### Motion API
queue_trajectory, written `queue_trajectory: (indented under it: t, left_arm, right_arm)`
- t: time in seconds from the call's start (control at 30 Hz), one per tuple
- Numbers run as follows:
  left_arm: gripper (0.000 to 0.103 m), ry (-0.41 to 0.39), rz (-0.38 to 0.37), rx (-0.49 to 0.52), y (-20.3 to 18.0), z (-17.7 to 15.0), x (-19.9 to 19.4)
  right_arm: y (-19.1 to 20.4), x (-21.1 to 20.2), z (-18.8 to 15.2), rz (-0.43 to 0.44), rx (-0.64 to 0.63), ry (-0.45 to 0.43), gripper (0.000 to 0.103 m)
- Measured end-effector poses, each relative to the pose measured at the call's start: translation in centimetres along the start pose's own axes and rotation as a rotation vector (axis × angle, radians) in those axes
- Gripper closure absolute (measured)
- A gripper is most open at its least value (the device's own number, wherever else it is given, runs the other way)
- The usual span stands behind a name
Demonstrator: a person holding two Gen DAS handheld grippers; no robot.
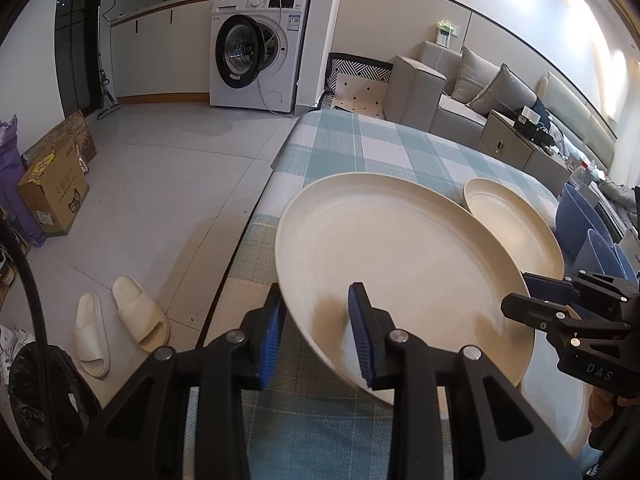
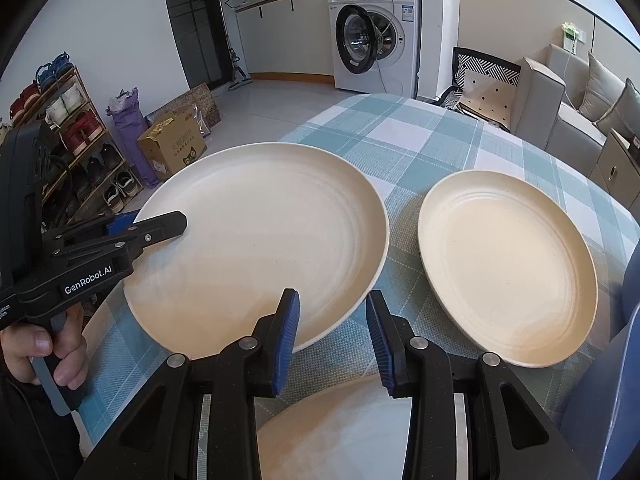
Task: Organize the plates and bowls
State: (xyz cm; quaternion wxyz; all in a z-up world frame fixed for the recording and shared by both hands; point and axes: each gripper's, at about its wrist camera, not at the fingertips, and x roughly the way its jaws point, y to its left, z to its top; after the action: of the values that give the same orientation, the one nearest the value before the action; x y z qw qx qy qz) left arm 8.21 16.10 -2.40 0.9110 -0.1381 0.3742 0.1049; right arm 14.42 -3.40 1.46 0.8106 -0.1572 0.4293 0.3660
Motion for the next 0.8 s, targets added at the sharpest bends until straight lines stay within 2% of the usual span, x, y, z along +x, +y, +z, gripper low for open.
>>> queue_trajectory:
  t: [0.8]
  left_arm:
    - [0.072,-0.065,-0.044,0.052,-2.2,0.6,-3.3]
  right_arm:
    - [-0.1,-6.2,-0.9,-0.054,0.015,-0.101,0.067]
